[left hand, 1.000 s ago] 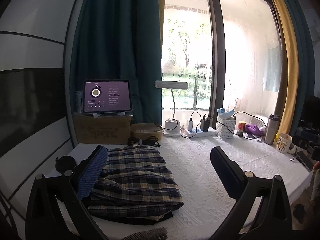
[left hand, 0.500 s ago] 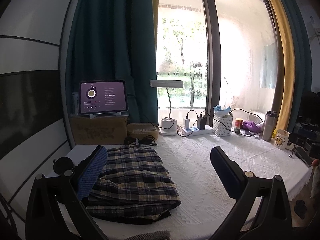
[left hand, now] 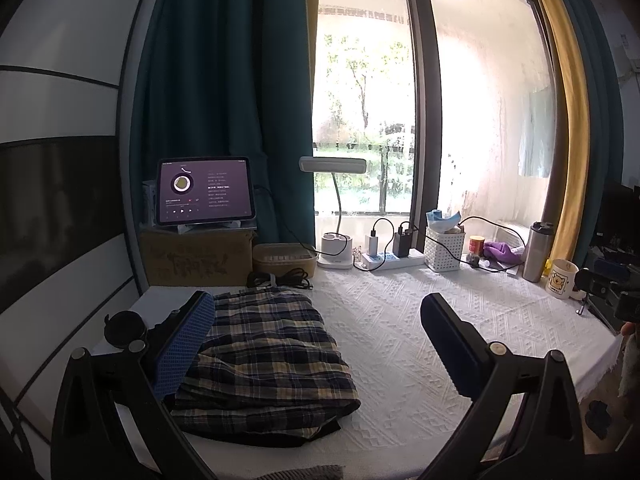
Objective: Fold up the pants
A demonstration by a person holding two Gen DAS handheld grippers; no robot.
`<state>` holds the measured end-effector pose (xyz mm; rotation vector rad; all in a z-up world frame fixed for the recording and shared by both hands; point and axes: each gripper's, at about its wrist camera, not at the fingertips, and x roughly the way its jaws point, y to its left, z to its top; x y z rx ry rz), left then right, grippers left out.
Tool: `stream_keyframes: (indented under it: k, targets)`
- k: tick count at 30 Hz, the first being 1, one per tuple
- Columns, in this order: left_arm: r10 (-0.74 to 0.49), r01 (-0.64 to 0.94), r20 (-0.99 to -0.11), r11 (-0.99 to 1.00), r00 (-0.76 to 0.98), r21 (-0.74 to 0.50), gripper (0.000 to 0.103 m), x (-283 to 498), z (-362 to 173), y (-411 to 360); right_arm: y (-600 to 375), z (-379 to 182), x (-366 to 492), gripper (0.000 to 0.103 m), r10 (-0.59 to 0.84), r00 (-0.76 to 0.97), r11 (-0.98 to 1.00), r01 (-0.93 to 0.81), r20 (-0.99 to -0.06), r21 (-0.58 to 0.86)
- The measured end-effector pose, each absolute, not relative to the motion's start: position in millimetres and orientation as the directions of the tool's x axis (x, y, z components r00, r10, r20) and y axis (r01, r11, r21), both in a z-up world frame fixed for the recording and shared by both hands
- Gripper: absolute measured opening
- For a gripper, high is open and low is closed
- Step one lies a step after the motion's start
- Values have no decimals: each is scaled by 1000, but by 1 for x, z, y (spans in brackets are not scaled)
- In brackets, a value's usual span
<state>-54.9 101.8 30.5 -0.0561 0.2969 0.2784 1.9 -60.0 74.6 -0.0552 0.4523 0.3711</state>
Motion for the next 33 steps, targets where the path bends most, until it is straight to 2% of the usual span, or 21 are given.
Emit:
stream_keyframes:
  k: [33]
  targets:
    - [265,-282,-298,959,917,-16,102,-53,35,96,-62,73,4,91,337,832,932,-361,-441,31]
